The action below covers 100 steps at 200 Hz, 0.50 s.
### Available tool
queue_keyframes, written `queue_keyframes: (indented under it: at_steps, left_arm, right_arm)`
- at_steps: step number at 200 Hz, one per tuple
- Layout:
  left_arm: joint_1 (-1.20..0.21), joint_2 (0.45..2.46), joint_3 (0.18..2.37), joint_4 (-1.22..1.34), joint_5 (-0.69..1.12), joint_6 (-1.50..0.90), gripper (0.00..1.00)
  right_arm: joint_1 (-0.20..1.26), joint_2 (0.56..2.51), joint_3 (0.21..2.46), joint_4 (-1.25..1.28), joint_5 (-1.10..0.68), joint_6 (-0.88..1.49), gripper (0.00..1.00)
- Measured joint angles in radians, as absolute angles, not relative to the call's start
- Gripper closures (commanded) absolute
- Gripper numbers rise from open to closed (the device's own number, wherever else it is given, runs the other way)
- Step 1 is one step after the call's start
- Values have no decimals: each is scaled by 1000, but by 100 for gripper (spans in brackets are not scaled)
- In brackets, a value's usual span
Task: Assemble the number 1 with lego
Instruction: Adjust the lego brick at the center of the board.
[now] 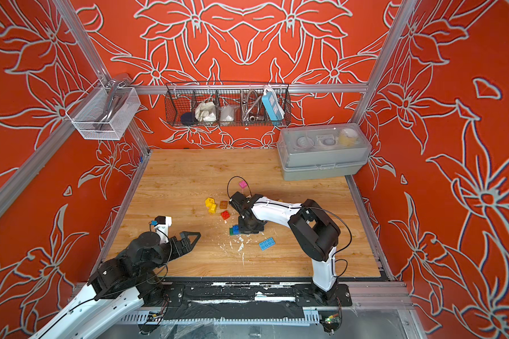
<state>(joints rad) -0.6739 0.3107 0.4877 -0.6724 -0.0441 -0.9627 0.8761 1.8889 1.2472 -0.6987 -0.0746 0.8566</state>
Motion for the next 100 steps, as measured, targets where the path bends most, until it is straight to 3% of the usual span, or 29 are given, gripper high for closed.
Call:
queue_keyframes:
  at_steps: [71,100]
  left_arm:
    - [-674,305,488,-673,-44,-963,0]
    - [-674,301,488,-673,-45,-963,0]
  right_arm:
    - [912,1917,1284,-672,-116,897,77]
    - [918,1917,1297,-697,-106,900,67]
